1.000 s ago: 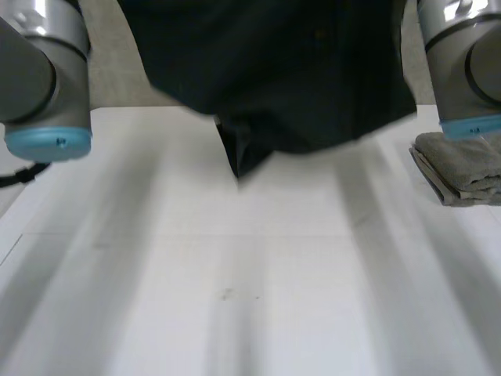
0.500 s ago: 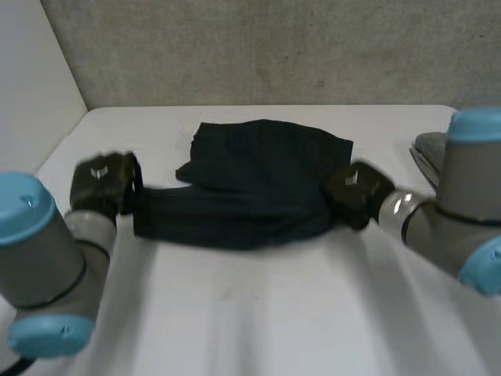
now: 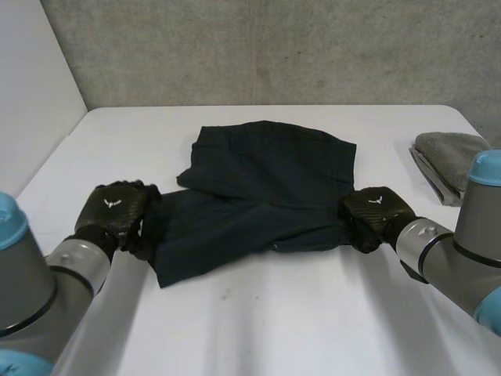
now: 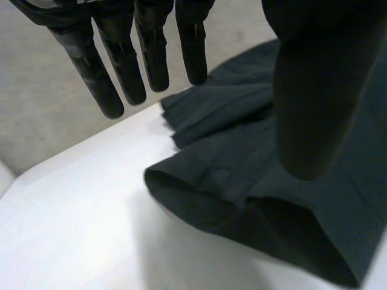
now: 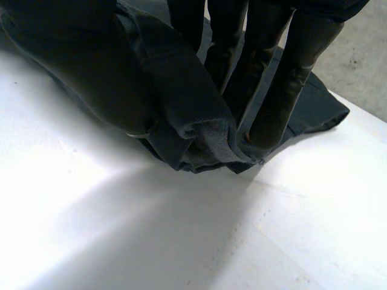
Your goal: Fold the laundry.
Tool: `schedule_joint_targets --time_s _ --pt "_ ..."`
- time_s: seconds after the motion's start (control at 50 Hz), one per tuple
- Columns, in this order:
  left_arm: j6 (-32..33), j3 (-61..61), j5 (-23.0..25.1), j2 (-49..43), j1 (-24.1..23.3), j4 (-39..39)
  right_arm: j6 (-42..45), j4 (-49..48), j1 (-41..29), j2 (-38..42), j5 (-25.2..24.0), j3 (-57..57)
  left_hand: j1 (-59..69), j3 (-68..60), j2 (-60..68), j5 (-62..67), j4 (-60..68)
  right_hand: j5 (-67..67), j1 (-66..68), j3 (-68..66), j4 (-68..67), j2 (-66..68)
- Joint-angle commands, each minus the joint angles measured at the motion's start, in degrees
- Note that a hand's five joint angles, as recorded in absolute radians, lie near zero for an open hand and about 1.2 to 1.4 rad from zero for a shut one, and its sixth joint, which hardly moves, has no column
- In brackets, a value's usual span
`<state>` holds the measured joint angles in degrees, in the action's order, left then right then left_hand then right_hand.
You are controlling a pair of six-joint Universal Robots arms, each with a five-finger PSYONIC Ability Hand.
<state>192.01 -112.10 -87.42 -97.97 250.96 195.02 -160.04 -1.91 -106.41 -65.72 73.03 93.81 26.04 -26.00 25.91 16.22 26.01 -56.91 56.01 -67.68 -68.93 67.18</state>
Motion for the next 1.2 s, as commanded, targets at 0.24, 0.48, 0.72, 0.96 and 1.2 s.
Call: schedule_joint_targets --time_s 0.24,0.48,0.72,0.96,1.2 --pt "4.6 -6.2 10.2 2.3 -3.8 -7.8 -0.1 -0.6 -0.2 0.2 0.0 0.8 9.9 -10.0 10.0 9.7 9.9 -13.1 24.0 -12.3 -11.1 12.8" --pt "2.3 -0.1 0.4 -5.0 -3.8 1.2 0.0 -1.3 0.2 0.1 0.0 1.8 5.0 -5.1 5.2 4.8 5.1 -13.1 24.0 -12.3 -11.1 12.8" --pt "1.8 3.0 0.0 -11.5 -4.7 0.9 0.3 -1.3 0.1 0.1 0.0 2.0 6.2 -6.3 6.3 6.0 6.2 -13.1 24.0 -12.3 -11.1 12.8" --pt "2.3 9.3 0.0 -17.8 -4.6 1.7 0.7 -1.7 0.0 0.1 0.0 2.1 13.9 -14.0 14.1 13.8 14.0 -13.1 24.0 -12.3 -11.1 12.8" --pt "2.4 12.9 -0.1 -20.1 -4.3 4.3 1.9 -1.8 -0.2 0.1 0.0 2.1 54.0 -54.0 54.1 53.8 54.0 -13.1 24.0 -12.3 -11.1 12.8"
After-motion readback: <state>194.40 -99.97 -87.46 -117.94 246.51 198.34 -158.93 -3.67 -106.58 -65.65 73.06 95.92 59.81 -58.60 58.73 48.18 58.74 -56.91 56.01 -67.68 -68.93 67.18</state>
